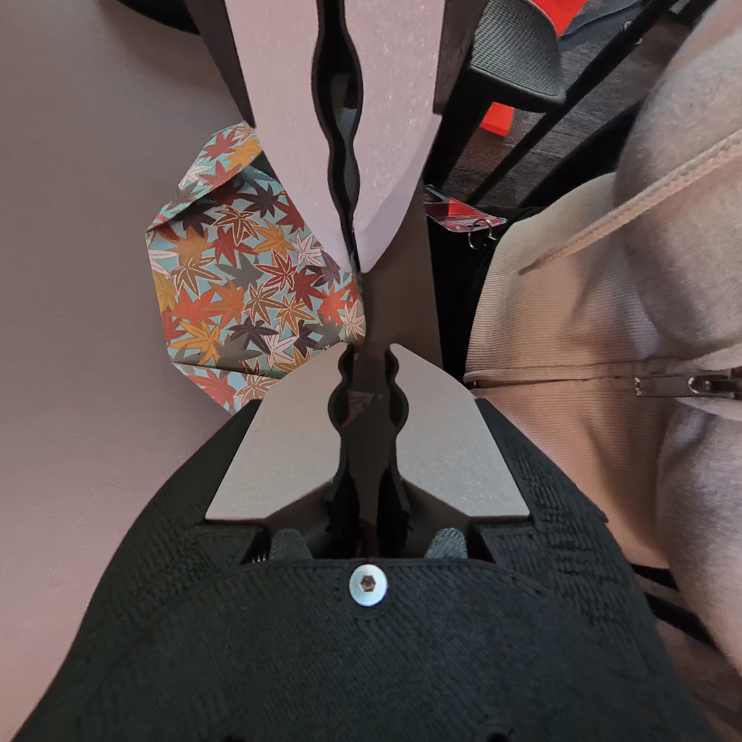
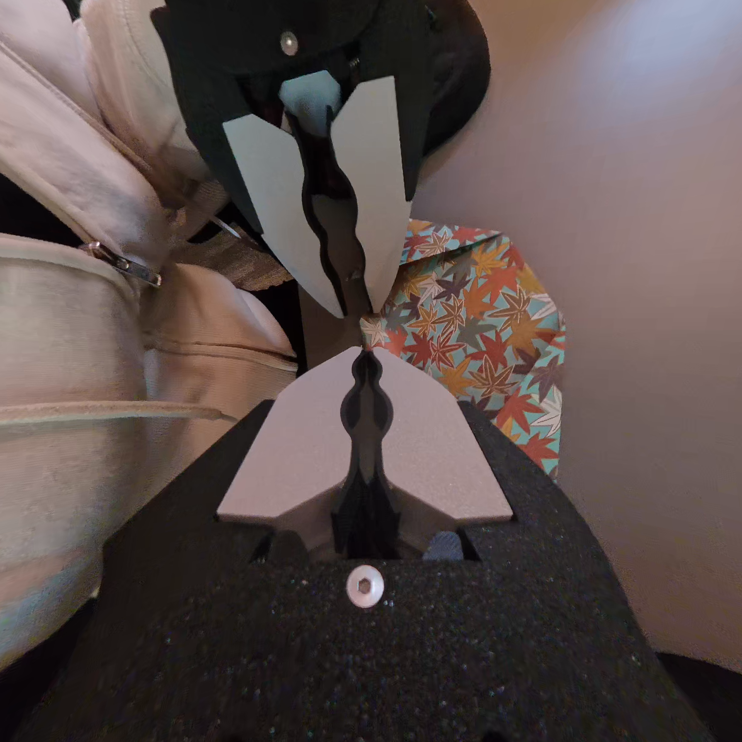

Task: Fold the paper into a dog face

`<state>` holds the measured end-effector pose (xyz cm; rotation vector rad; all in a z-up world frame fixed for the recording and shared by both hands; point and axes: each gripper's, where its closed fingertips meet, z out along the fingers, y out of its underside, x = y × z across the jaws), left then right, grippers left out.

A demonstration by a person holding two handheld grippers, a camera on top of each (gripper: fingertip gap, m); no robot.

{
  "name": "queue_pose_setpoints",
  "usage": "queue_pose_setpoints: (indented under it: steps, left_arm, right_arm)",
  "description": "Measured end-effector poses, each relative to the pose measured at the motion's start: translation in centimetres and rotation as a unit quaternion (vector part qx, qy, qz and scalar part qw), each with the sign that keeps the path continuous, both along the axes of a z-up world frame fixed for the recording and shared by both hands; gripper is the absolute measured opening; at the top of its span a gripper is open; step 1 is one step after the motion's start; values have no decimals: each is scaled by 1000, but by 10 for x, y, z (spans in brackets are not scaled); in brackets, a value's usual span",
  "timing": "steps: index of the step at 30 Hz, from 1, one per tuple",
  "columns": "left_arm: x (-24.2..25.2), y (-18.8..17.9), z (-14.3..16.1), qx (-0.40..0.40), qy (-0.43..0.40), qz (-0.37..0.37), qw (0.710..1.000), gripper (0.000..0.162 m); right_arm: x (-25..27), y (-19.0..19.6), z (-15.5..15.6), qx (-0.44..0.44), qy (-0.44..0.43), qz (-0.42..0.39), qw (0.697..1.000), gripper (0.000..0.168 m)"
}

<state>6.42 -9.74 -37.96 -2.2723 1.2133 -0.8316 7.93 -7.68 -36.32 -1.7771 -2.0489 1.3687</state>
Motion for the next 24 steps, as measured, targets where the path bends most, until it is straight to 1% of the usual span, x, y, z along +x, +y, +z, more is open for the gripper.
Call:
queue_pose_setpoints:
  steps: [4,8,10,11,12,13,14,15,17,19,24]
  left_arm:
    - [-3,6,-3,-20,2,26,999,1]
    - [-1,3,1,-43,-16,20,999,1]
    - [-1,7,18,-21,-55,12,998,1]
    - [-4,15,29,4,-70,23,997,1]
    - [-10,29,37,32,-70,42,996,1]
    - [-17,43,40,62,-51,58,995,1]
    - [-21,53,38,85,-27,53,995,1]
    - [-20,56,32,93,-9,26,995,1]
    - [-13,55,11,76,22,-17,997,1]
    - [-9,52,-4,53,37,-37,997,0]
    - [-9,51,-4,46,31,-37,998,0]
  right_arm:
    - [1,9,-12,-18,-54,-29,998,0]
    - [-3,5,-6,-42,-48,-17,998,0]
    - [-2,3,-3,-38,-45,1,998,0]
    - [0,1,-2,-35,-43,14,998,0]
    - [1,-1,-1,-32,-41,25,998,0]
    - [2,-2,0,-30,-40,33,998,0]
    - [2,-2,1,-27,-40,37,998,0]
    - [2,-2,1,-26,-40,39,998,0]
    - [1,0,3,-25,-37,34,998,0]
    - [-2,4,3,-27,-35,21,999,0]
    - [-8,13,2,-30,-30,-12,999,0]
